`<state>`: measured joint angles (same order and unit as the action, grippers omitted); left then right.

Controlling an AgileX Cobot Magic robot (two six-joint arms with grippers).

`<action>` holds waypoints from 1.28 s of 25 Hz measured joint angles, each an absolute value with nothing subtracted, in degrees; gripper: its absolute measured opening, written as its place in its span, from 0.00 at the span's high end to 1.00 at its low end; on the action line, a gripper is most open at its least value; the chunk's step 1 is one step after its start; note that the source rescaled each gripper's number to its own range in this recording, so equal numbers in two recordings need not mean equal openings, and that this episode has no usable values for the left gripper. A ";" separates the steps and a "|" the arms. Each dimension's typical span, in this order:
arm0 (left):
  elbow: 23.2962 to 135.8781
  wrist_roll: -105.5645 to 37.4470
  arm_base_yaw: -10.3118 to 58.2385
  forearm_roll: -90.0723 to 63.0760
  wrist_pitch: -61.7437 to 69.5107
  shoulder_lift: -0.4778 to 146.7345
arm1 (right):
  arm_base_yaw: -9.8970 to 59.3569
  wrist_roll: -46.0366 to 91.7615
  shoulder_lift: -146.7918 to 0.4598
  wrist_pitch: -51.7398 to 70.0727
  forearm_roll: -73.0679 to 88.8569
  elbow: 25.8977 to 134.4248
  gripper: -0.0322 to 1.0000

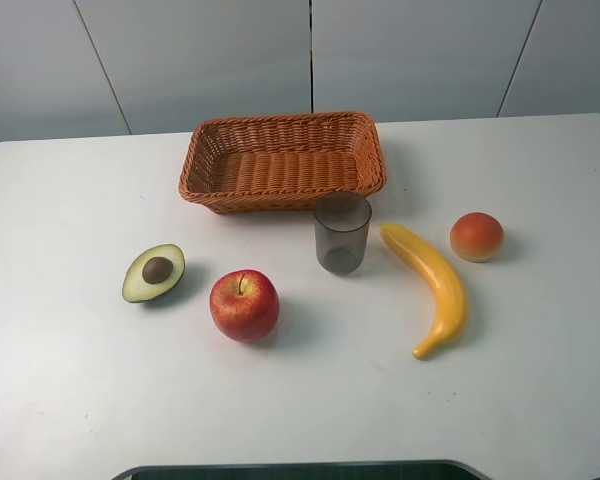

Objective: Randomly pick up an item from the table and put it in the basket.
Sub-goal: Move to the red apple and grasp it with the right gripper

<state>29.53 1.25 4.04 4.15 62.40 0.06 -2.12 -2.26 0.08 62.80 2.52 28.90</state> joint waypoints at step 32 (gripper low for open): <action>29.53 1.22 4.04 4.15 62.40 0.06 | 0.03 -2.26 0.08 62.80 2.49 28.90 0.00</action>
<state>29.53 1.22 4.04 4.15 62.40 0.06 0.03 -2.26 0.08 62.80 2.49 28.90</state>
